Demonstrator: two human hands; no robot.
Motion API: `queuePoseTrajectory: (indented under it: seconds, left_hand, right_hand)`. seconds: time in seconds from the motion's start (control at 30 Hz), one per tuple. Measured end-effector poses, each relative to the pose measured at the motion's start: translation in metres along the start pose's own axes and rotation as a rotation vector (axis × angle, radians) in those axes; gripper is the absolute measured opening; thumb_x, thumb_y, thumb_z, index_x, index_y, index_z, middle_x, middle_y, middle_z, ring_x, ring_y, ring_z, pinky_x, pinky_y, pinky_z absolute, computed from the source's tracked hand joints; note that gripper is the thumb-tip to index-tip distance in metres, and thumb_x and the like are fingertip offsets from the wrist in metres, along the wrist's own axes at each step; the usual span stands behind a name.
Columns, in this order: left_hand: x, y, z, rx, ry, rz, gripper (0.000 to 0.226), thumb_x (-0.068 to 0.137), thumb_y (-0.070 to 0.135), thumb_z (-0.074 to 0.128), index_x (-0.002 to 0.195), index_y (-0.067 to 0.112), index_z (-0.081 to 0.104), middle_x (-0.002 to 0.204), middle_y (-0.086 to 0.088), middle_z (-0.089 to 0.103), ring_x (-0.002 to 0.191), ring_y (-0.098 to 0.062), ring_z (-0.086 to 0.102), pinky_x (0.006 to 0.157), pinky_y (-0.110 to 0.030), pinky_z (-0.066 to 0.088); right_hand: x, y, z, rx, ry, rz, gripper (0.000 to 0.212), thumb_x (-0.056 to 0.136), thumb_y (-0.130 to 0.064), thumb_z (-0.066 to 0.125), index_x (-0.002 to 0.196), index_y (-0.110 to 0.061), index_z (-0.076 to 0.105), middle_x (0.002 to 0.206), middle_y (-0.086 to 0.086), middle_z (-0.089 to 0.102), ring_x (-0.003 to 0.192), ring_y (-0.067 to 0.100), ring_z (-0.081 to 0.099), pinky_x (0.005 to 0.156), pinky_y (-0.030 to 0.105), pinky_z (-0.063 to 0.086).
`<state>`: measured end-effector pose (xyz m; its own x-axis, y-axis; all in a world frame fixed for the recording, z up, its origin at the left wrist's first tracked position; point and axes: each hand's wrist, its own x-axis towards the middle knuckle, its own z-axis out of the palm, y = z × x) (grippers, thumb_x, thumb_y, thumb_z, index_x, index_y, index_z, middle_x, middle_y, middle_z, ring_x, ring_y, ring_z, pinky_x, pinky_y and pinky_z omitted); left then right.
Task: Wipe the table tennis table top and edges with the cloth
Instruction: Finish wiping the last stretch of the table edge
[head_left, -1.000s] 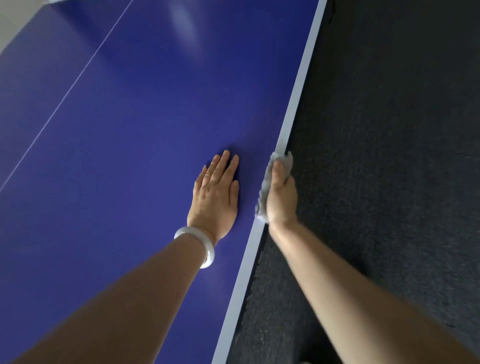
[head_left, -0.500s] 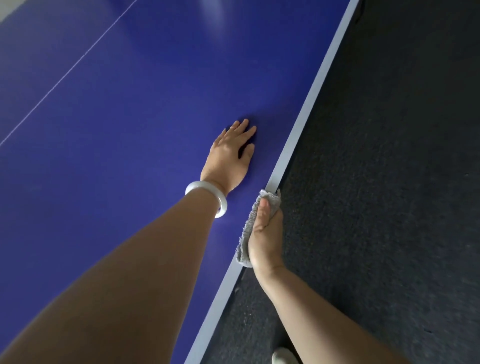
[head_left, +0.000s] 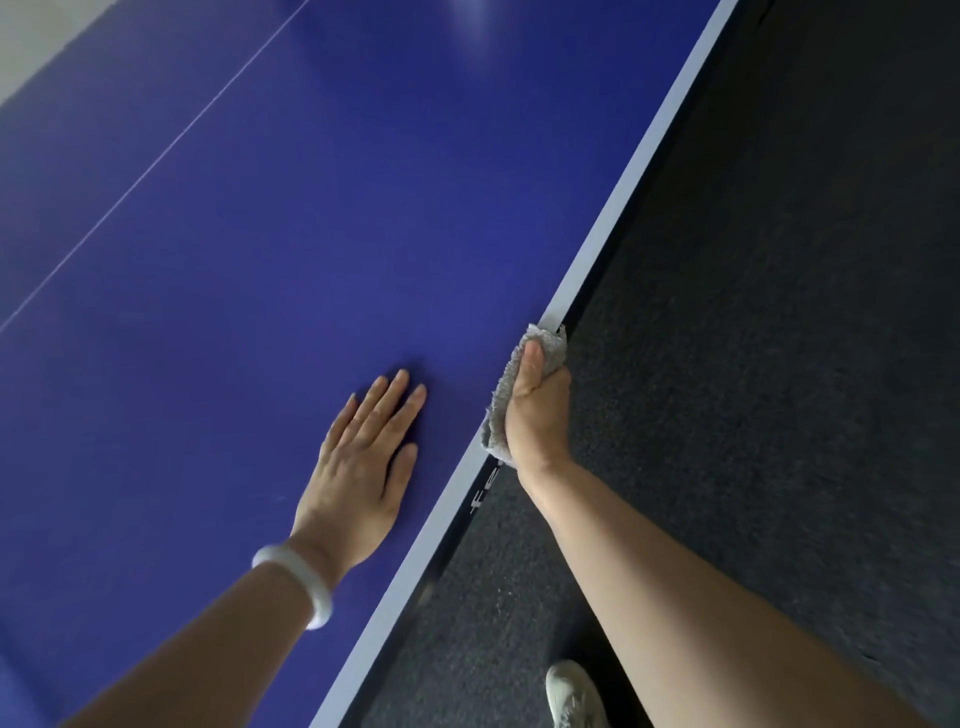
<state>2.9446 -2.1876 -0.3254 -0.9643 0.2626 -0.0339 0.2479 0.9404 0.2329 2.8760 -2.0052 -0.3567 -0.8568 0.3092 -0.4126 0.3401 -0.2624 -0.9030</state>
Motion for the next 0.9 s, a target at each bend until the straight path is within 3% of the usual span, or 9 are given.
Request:
queuePoseTrajectory:
  seconds: [0.13,0.23,0.27,0.4,0.5,0.6,0.77,0.83,0.9]
  left_hand:
    - [0.002,0.002,0.000,0.006,-0.002,-0.003,0.051,0.105,0.029,0.023,0.156,0.024,0.025,0.164,0.007,0.018,0.151,-0.006,0.008,0.124,-0.037,0.008]
    - [0.003,0.001,-0.002,0.006,-0.005,-0.011,0.051,0.105,0.027,0.023,0.156,0.024,0.025,0.164,0.006,0.018,0.152,-0.007,0.007,0.124,-0.038,0.009]
    - [0.003,0.002,-0.002,0.010,-0.007,-0.013,0.051,0.105,0.027,0.022,0.156,0.025,0.024,0.164,0.006,0.018,0.152,-0.006,0.007,0.124,-0.038,0.009]
    - [0.003,0.003,-0.002,-0.006,-0.015,-0.008,0.051,0.105,0.025,0.025,0.156,0.023,0.026,0.164,0.005,0.019,0.152,-0.008,0.009,0.124,-0.039,0.010]
    - [0.003,0.003,-0.002,-0.002,-0.007,-0.010,0.051,0.105,0.028,0.022,0.155,0.022,0.027,0.163,0.005,0.019,0.152,-0.008,0.009,0.124,-0.037,0.008]
    - [0.003,0.003,-0.001,-0.006,-0.003,-0.010,0.051,0.105,0.030,0.021,0.156,0.023,0.027,0.164,0.006,0.018,0.152,-0.007,0.007,0.124,-0.036,0.006]
    - [0.003,0.002,-0.002,0.003,0.005,-0.013,0.050,0.106,0.026,0.024,0.156,0.023,0.027,0.163,0.006,0.018,0.152,-0.008,0.009,0.124,-0.036,0.008]
    - [0.002,0.002,-0.002,-0.004,0.007,-0.012,0.050,0.106,0.023,0.026,0.155,0.024,0.027,0.163,0.006,0.019,0.152,-0.009,0.009,0.124,-0.037,0.009]
    - [0.002,0.003,-0.002,-0.011,0.006,-0.014,0.050,0.106,0.022,0.027,0.156,0.025,0.027,0.164,0.006,0.019,0.152,-0.008,0.009,0.124,-0.037,0.009]
  right_hand:
    - [-0.031,0.016,0.014,0.068,0.084,0.045,0.048,0.104,-0.037,0.045,0.138,-0.004,0.048,0.124,0.014,0.065,0.100,0.018,0.068,0.088,0.025,0.056]
    - [-0.110,0.050,0.027,0.033,0.110,-0.048,0.042,0.103,-0.029,0.045,0.138,-0.005,0.046,0.122,-0.012,0.056,0.104,-0.016,0.055,0.089,0.002,0.039]
    - [-0.134,0.061,0.028,0.022,0.070,-0.058,0.041,0.102,-0.033,0.044,0.134,-0.008,0.046,0.119,-0.015,0.053,0.105,-0.018,0.053,0.087,0.000,0.038]
    - [-0.129,0.063,0.020,0.003,-0.034,-0.119,0.042,0.098,-0.034,0.042,0.124,-0.002,0.048,0.110,-0.001,0.058,0.103,-0.011,0.057,0.091,0.010,0.044]
    - [-0.054,0.036,0.015,0.061,-0.018,-0.108,0.035,0.104,-0.033,0.044,0.121,-0.003,0.048,0.105,0.020,0.062,0.097,0.032,0.064,0.089,0.043,0.053]
    - [-0.004,0.019,0.014,0.115,0.063,-0.011,0.034,0.105,-0.041,0.042,0.111,-0.008,0.051,0.098,0.018,0.063,0.090,0.041,0.066,0.085,0.055,0.055]
    - [-0.099,0.056,0.028,0.082,0.096,-0.087,0.035,0.106,-0.025,0.043,0.135,-0.006,0.045,0.116,0.010,0.062,0.097,0.006,0.066,0.084,0.023,0.054]
    - [-0.157,0.081,0.027,0.062,-0.013,-0.121,0.025,0.105,-0.017,0.044,0.129,-0.010,0.045,0.115,0.001,0.057,0.101,-0.015,0.056,0.083,0.002,0.043]
    - [-0.177,0.088,0.021,0.048,-0.084,-0.130,0.021,0.104,-0.016,0.045,0.121,-0.027,0.040,0.109,-0.007,0.052,0.098,-0.021,0.053,0.078,-0.003,0.039]
